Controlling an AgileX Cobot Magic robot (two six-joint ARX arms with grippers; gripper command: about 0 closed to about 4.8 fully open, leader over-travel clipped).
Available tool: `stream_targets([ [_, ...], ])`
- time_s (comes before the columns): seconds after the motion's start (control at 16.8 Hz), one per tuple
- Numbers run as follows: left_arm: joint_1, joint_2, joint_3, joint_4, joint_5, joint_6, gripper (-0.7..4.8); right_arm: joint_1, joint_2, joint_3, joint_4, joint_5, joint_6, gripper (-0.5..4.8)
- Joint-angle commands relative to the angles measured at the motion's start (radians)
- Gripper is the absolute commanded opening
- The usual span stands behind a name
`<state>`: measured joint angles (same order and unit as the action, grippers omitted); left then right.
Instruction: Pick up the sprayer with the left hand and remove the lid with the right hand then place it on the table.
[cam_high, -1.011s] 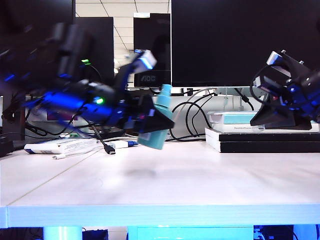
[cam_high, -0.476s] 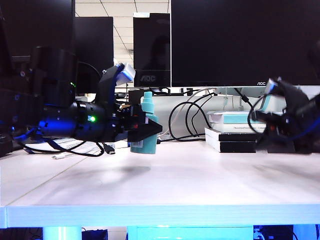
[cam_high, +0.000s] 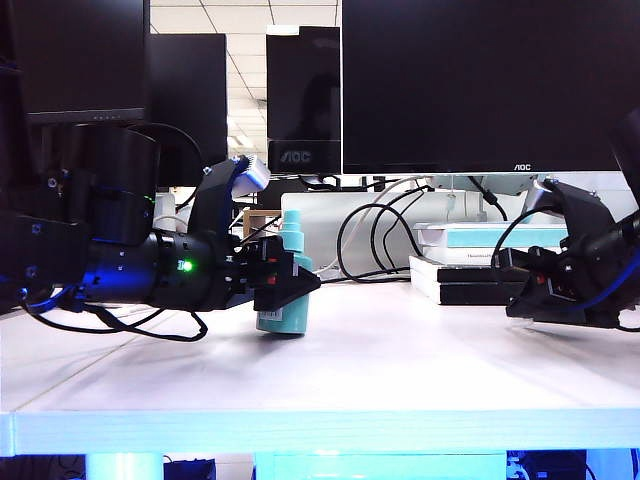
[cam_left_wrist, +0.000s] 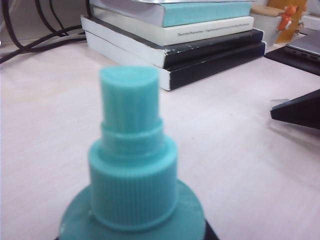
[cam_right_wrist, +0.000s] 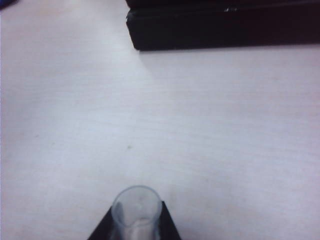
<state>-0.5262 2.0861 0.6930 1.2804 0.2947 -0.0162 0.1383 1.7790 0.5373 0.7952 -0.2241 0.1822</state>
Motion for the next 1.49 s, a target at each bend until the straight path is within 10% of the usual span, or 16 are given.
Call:
stream_targets([
  [0.06,0.000,0.001,0.003,-0.024,-0.097,-0.012,-0.06,0.000,0.004,0.000,0.003,0.040,-0.015,-0.05],
  [0.42,0.001,0.000,0.003,-0.100,-0.126,-0.072,-0.06,0.000,0.004,0.000,0.002,0.042,-0.025,-0.03],
  [0.54,0.001,0.000,0.003,-0.100,-0.124,-0.074,0.09,0.000,0.004,0.000,0.002,0.028,-0.024,0.71],
  [0.95,0.001,0.000,0.004,-0.069,-0.142,-0.063,4.79,0.000,0.004,0.001,0.031,0.011,-0.024,2.89],
  [1.07,0.001,0.000,0.004,-0.050,-0.142,-0.063,4.79,0.000,0.004,0.001,0.040,0.011,-0.024,3.18],
  [1.19,0.001,0.000,0.004,-0.006,-0.142,-0.063,4.79,0.000,0.004,0.001,0.048,0.011,-0.017,4.79],
  [1.49,0.001,-0.055,0.002,0.062,-0.172,-0.060,4.79,0.000,-0.001,0.001,0.080,-0.044,0.017,4.79],
])
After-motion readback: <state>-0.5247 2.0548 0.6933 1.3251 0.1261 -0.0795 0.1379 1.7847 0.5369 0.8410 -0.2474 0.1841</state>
